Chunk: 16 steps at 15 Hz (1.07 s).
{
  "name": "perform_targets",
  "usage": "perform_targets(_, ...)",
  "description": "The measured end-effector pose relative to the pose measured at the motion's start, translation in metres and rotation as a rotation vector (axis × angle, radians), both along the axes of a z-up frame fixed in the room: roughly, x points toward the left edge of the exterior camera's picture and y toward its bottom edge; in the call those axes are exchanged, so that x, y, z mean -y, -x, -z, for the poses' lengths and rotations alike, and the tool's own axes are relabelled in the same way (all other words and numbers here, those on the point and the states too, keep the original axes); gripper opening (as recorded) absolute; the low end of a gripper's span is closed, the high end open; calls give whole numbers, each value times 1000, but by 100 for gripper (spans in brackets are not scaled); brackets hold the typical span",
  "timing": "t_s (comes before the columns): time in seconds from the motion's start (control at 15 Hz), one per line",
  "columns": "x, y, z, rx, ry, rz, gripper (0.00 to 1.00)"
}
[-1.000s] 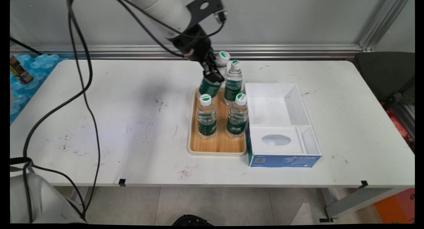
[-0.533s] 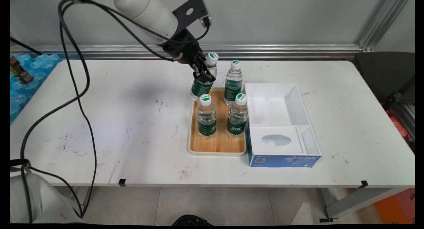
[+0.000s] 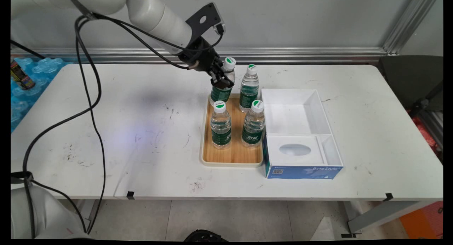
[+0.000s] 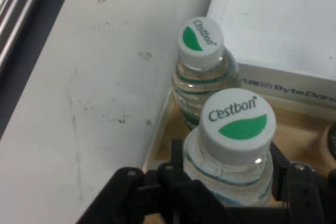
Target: Place the picked object on the tray
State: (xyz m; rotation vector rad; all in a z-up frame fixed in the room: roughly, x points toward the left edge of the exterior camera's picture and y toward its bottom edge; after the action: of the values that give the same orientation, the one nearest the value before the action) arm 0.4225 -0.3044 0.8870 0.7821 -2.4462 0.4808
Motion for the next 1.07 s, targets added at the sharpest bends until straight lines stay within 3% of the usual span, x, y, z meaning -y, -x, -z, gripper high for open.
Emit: perform_targets(1.07, 17, -7, 48, -42, -7, 2, 0)
